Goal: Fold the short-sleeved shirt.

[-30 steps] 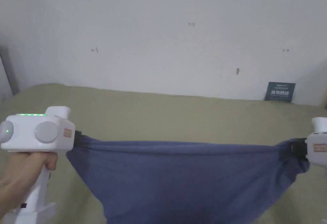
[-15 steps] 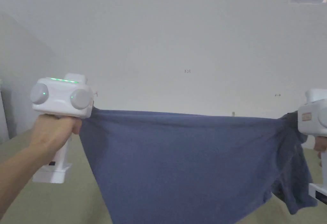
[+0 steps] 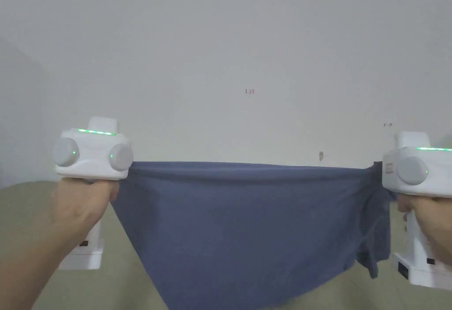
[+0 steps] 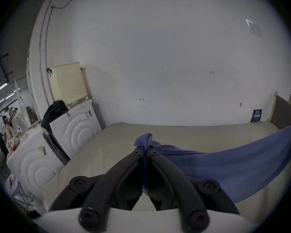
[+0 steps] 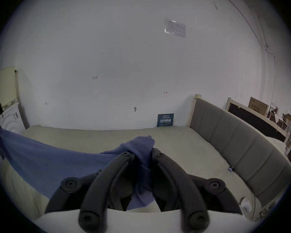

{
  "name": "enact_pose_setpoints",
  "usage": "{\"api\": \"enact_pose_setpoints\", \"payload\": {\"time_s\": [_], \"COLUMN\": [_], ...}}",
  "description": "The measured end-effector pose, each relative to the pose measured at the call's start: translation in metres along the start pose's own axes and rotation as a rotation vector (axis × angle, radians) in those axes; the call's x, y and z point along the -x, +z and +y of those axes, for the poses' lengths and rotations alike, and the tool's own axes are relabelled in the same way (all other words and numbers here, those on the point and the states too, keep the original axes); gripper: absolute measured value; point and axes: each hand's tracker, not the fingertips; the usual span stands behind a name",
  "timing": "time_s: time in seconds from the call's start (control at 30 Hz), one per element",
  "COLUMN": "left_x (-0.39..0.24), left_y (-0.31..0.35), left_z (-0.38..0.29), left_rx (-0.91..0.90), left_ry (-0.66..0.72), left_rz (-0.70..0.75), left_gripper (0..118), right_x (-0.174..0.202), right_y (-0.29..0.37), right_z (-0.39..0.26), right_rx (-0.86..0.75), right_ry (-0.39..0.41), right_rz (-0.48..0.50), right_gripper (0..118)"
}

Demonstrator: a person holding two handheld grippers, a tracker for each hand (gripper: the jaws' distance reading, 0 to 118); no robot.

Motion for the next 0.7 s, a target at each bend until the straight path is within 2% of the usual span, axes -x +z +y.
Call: {"api": "enact_pose_setpoints", "payload": {"time_s": [0.1, 0.17, 0.2, 0.27, 0.33, 0.4, 0.7], "left_x": [-0.009, -0.015, -0.016, -0.015, -0.010, -0.002, 0.053], "left_y": [-0.026, -0.038, -0.038, -0.038, -0.037, -0.026, 0.076], "left_z": [-0.040, -0.070, -0.089, -0.122, -0.145, -0.163, -0.220], "left_rx": [0.037, 0.086, 0.113, 0.138, 0.177, 0.197, 0.247], "left_ry": [0.020, -0.030, -0.054, -0.067, -0.064, -0.059, -0.061], "left_rz": [-0.003, -0.016, -0.023, -0.038, -0.062, -0.078, -0.169], "left_gripper": [2, 2, 2, 2, 2, 2, 2], "right_x": [0.006, 0.006, 0.003, -0.001, -0.012, -0.022, -0.063], "right_y": [-0.023, -0.036, -0.039, -0.036, -0.028, -0.010, 0.120], "right_z": [-0.042, -0.073, -0.091, -0.123, -0.149, -0.168, -0.233], "right_rx": [0.032, 0.091, 0.141, 0.165, 0.207, 0.215, 0.274], "right_ry": [-0.014, -0.003, -0.022, 0.011, 0.006, -0.025, -0.023], "right_rz": [-0.007, -0.013, 0.007, 0.004, 0.016, 0.023, 0.063], "right_gripper": [18, 18, 18, 18, 18, 18, 18]}}
